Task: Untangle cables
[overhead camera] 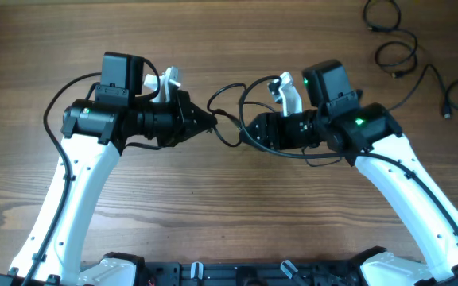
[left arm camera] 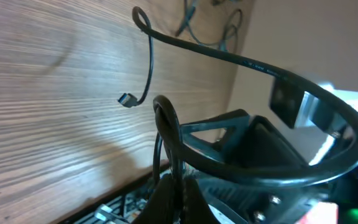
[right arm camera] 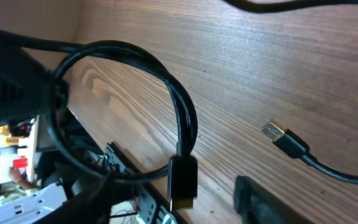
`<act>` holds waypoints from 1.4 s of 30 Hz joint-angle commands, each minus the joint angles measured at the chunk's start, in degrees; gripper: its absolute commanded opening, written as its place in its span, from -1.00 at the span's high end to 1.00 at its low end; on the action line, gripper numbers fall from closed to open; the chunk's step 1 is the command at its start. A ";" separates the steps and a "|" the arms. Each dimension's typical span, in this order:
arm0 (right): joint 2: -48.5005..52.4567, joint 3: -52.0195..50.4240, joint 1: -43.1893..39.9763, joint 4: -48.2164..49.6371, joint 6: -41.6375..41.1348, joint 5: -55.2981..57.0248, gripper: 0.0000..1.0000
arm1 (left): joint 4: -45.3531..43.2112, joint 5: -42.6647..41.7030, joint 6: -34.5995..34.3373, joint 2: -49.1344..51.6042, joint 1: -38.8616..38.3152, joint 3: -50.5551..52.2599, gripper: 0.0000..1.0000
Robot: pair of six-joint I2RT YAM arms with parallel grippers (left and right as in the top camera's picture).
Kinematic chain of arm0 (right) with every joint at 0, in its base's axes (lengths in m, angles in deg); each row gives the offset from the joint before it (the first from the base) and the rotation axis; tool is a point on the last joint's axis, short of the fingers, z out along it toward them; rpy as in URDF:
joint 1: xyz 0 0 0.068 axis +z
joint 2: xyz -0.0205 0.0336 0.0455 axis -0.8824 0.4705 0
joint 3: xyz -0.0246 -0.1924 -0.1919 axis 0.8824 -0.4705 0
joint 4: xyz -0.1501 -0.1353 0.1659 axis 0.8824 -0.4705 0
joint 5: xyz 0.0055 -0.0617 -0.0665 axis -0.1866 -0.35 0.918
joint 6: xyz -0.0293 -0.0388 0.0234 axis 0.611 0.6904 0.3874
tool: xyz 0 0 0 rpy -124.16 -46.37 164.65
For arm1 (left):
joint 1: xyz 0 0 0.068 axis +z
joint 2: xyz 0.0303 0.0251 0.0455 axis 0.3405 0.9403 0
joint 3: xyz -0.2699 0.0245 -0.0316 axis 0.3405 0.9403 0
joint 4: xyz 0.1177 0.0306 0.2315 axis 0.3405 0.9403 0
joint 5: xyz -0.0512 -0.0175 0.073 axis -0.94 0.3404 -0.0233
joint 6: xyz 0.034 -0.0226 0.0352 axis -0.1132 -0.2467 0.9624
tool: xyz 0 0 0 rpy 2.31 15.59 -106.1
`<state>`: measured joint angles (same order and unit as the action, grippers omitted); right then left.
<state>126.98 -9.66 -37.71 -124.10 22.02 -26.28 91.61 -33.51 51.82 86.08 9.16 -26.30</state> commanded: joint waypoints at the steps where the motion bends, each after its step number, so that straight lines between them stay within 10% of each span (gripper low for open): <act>1: -0.63 0.81 0.35 0.09 0.33 -1.25 0.00 | -0.11 -4.37 0.09 -0.46 0.42 -0.04 0.92; 14: -0.63 0.81 0.33 2.80 -4.39 -3.74 0.70 | -1.51 -9.64 7.89 -0.46 0.37 -0.02 0.92; 42: -0.63 0.81 0.35 9.42 -13.55 -12.90 0.62 | 0.46 12.79 5.92 -0.46 -3.78 -0.02 0.92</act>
<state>127.00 -9.79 -37.99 -115.49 8.86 -34.54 93.78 -24.51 58.53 85.66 8.46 -26.43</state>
